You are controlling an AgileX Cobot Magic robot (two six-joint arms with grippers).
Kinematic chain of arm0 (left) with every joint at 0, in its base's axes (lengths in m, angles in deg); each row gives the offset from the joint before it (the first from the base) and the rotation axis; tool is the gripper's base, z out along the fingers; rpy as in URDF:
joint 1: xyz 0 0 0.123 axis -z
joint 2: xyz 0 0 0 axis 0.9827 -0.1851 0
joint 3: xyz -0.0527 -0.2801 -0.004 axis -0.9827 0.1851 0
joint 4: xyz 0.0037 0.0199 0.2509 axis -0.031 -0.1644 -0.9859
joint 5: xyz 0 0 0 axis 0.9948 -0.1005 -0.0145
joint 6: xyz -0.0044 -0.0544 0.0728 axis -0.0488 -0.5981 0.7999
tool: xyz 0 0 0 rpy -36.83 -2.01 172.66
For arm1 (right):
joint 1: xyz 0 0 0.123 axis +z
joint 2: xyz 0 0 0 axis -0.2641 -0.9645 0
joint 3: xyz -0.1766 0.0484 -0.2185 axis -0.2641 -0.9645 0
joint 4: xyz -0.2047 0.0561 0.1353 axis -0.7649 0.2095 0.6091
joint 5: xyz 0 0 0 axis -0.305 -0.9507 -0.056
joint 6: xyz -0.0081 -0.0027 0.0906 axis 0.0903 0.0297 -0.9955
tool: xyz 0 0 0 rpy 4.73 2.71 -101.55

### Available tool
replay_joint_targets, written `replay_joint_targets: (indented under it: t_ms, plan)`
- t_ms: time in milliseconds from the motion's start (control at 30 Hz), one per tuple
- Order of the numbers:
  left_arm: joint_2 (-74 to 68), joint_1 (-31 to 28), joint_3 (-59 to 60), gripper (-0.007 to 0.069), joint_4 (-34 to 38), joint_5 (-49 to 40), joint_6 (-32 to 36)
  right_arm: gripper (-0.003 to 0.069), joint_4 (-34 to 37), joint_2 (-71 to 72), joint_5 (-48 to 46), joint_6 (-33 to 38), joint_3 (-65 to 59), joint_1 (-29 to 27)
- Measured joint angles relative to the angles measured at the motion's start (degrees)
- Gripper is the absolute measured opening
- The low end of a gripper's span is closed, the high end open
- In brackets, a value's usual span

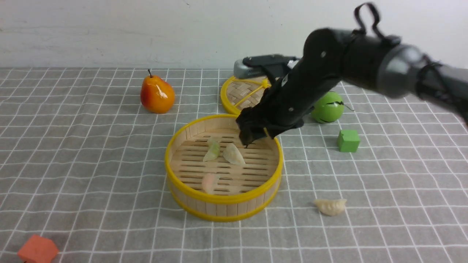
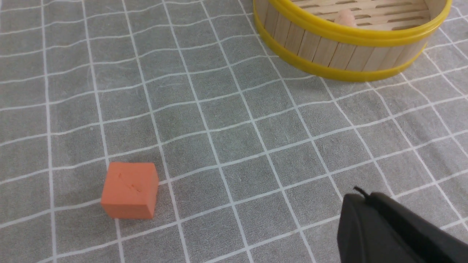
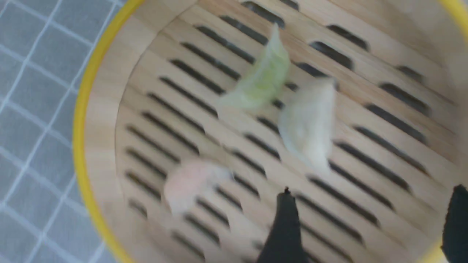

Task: Put the dumplings into the steamer on the table with the grey tablecloth.
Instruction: 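Place the dumpling in the bamboo steamer basket with the right gripper, then reach for and grasp a dumpling lying on the table beside the steamer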

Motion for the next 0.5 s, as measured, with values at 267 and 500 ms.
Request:
replay_joint_targets:
  t_ms: [267,500]
  plan:
    - [0.00,0.00,0.00,-0.0014,0.13,0.00,0.00,0.0456,-18.58,8.22,-3.06,-4.20,-24.05,-2.58]
    - [0.00,0.00,0.00,-0.0014,0.13,0.30,0.00,0.0453,-18.51,8.21,9.27,2.20,-30.04,-2.79]
